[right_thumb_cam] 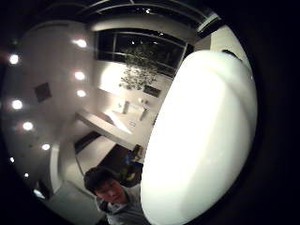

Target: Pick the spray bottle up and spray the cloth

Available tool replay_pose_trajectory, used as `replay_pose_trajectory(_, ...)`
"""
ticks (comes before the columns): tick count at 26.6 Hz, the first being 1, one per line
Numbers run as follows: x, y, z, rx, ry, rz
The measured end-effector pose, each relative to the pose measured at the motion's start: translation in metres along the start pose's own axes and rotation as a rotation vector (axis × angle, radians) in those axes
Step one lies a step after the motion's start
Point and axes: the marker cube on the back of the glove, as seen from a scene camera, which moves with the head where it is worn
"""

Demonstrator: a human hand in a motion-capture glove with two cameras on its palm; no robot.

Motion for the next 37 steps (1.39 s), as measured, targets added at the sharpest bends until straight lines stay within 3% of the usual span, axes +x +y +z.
replay_pose_trajectory(9,0.079,-0.018,0.074,0.127,-0.127,0.082)
replay_pose_trajectory(17,0.134,-0.016,0.101,0.099,-0.081,0.134)
replay_pose_trajectory(27,0.137,0.007,0.09,-0.094,0.004,0.125)
replay_pose_trajectory(37,0.108,0.065,0.035,-0.057,-0.013,0.061)
